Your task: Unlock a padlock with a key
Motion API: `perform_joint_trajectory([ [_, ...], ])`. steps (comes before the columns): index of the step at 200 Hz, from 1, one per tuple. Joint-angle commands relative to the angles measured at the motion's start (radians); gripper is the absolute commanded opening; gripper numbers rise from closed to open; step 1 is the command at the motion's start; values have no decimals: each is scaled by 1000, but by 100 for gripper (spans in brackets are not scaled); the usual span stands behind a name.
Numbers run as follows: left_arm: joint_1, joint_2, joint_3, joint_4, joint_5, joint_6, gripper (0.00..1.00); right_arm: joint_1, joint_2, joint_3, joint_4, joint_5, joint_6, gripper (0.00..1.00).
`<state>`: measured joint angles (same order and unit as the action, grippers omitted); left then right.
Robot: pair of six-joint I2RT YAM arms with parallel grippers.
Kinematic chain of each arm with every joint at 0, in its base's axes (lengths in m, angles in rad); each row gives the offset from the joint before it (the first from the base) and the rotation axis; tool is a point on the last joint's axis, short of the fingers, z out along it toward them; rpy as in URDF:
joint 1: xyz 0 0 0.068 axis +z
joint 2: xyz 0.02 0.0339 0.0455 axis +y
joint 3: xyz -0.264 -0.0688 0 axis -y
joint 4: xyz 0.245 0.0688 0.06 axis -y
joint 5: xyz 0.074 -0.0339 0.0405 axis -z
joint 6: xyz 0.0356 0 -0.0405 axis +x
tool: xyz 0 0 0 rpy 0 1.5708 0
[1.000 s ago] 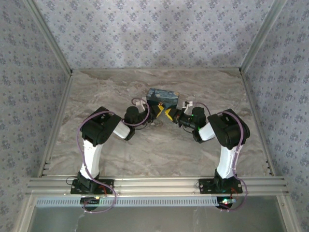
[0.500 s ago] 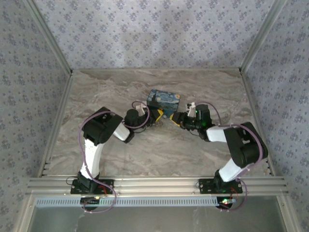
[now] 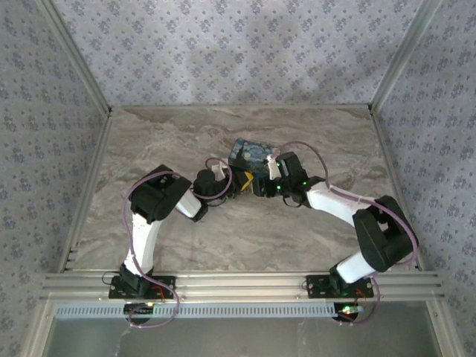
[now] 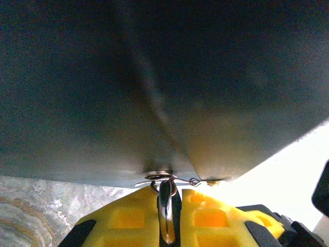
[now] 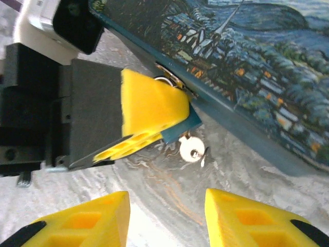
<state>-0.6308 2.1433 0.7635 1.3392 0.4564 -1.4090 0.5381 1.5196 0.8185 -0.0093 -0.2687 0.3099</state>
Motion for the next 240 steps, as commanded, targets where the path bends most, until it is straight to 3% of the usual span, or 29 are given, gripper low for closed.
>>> perform_joint_trajectory([
  [1, -6, -20, 0, 68, 37, -14, 0, 16, 29, 47, -43, 79, -85, 46],
  [138, 11, -47, 2, 68, 121, -82, 0, 79, 132, 152, -91, 213, -236, 44],
  [199, 16, -46, 2, 61, 130, -86, 0, 148, 141, 182, -119, 409, -289, 43],
  [240, 14, -42, 5, 65, 139, -91, 0, 166, 149, 201, -128, 445, -317, 35],
])
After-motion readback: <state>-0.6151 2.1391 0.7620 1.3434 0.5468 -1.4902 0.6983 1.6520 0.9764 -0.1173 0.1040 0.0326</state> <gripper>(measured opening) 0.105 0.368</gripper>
